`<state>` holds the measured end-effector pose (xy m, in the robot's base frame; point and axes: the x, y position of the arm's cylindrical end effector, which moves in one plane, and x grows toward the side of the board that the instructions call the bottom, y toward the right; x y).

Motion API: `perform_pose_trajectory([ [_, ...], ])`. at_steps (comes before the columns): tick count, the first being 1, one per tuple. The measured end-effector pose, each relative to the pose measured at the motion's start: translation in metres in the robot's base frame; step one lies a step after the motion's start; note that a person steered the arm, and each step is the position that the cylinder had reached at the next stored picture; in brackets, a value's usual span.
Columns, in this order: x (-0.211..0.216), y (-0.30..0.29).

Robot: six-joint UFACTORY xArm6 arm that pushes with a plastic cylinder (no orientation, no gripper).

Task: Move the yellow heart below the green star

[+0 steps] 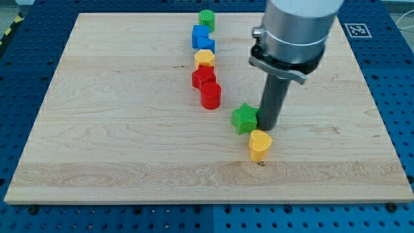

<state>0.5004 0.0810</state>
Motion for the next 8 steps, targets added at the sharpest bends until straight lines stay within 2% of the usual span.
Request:
perform_pose_trajectory([
  [1,0.000,-0.028],
  [5,-0.001,-0.046],
  [6,-0.017,-0.007],
  [7,-0.007,0.042],
  [8,0.043,0.056],
])
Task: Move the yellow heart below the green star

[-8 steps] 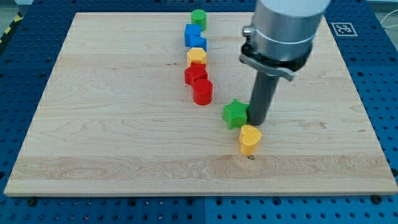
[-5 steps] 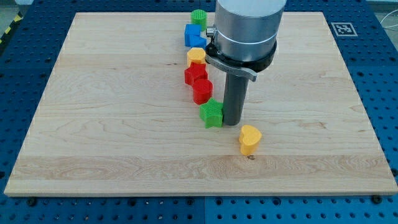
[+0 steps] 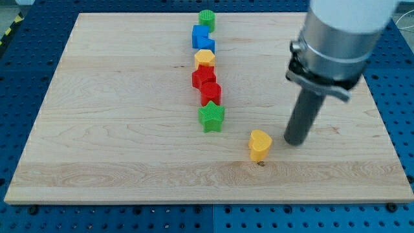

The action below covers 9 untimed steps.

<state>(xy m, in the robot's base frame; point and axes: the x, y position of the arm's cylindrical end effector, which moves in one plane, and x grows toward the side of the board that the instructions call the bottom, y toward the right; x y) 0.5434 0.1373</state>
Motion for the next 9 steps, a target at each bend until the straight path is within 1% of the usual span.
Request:
perform_pose_trajectory([
  [2,0.001,-0.031],
  [3,0.009,-0.032],
  [4,0.012,-0.044],
  [5,0.012,-0.069],
  [7,0.012,-0.084],
  [9,0.011,-0.114],
])
